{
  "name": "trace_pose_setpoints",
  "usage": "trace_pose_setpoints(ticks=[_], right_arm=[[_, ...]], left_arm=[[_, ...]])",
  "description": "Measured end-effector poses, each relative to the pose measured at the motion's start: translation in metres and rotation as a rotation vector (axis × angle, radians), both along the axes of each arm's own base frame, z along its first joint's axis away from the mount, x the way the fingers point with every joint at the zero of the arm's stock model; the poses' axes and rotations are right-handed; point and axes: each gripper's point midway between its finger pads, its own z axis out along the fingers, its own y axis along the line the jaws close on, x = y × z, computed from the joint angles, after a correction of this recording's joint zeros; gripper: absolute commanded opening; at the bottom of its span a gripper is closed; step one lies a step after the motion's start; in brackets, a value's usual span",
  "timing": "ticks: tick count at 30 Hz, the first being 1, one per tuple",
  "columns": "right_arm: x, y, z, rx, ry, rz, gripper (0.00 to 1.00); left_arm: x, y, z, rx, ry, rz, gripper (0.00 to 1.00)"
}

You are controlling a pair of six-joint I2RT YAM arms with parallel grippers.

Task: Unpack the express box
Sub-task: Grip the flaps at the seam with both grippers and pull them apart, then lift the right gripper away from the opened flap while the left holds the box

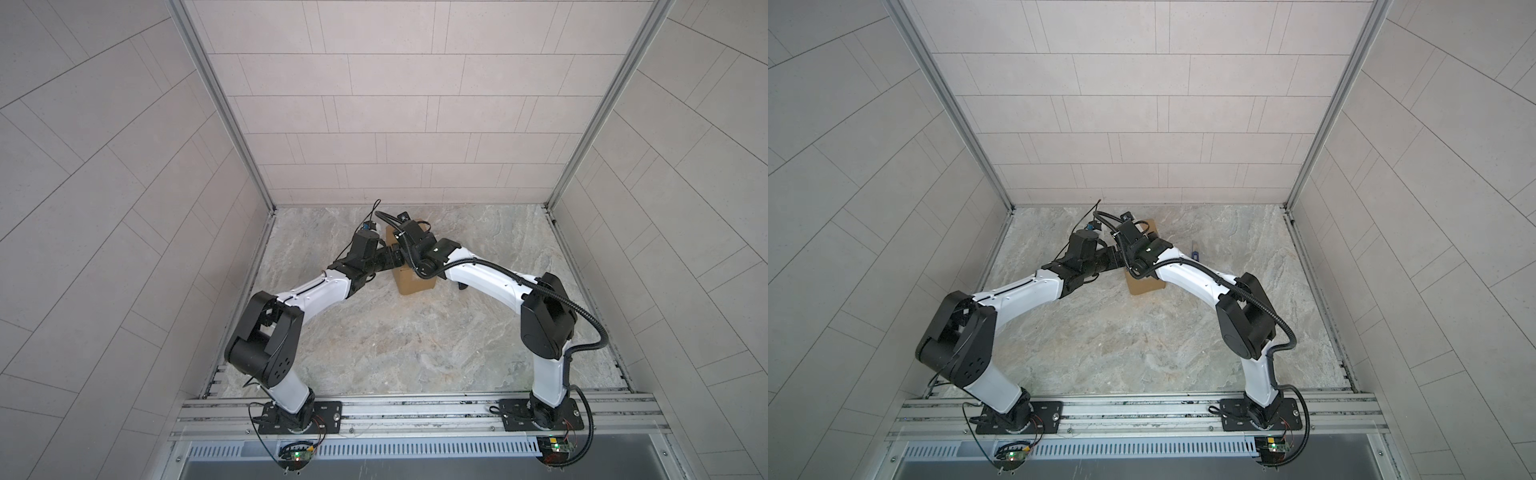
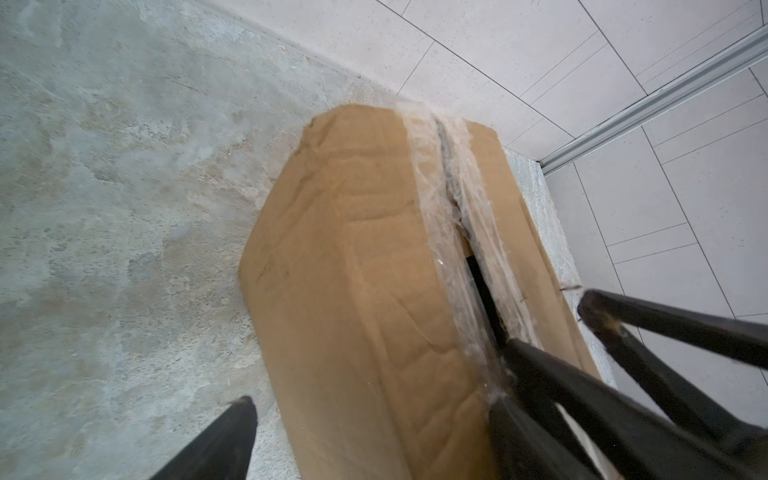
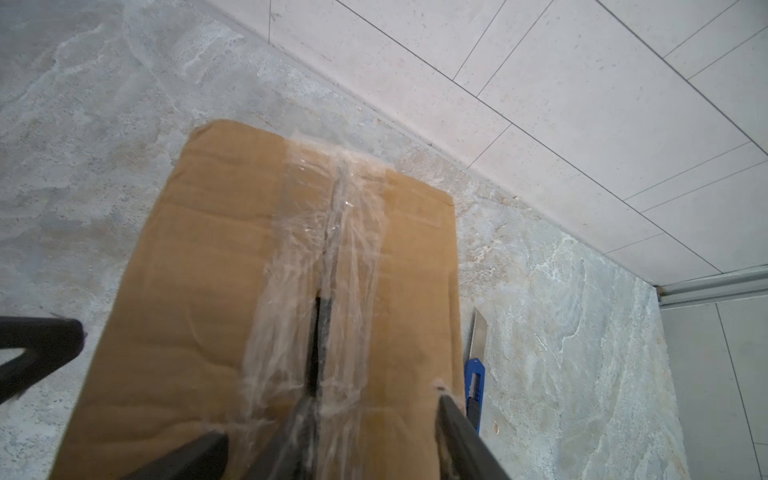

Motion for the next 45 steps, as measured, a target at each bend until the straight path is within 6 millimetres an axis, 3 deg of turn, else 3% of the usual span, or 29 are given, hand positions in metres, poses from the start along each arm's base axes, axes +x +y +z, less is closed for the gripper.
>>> trace_pose_setpoints(ticks=[7, 13, 25, 31, 36, 40, 42, 45], right_arm=[[0.000, 0.000, 0.001, -0.019, -0.003, 0.008, 0.28], [-0.002, 0.000, 0.005, -0.015, -0.006, 0.013, 0.25], [0.001, -0.020, 0.050, 0.033, -0.066, -0.024, 0.24], [0.001, -0.038, 0.063, 0.102, -0.059, -0.040, 0.28], [0.001, -0.080, 0.066, 0.196, -0.040, -0.099, 0.29], [0.001, -0.108, 0.054, 0.242, -0.007, -0.146, 0.33], [-0.001, -0.109, 0.046, 0.255, 0.017, -0.140, 0.41], [-0.008, -0.094, 0.041, 0.294, 0.050, -0.090, 0.55]], left_arm=[[0.002, -0.001, 0.001, -0.008, -0.008, 0.000, 0.89], [0.003, -0.002, 0.001, -0.010, -0.011, -0.002, 0.89], [0.003, -0.001, -0.002, -0.006, -0.004, 0.001, 0.89], [0.003, 0.000, -0.002, -0.006, -0.003, 0.003, 0.89], [0.003, 0.000, -0.002, -0.006, -0.003, 0.003, 0.89], [0.003, 0.000, -0.002, -0.006, -0.003, 0.003, 0.89], [0.003, 0.000, -0.002, -0.007, -0.002, 0.002, 0.89], [0.003, -0.001, -0.002, -0.009, -0.001, 0.000, 0.89]])
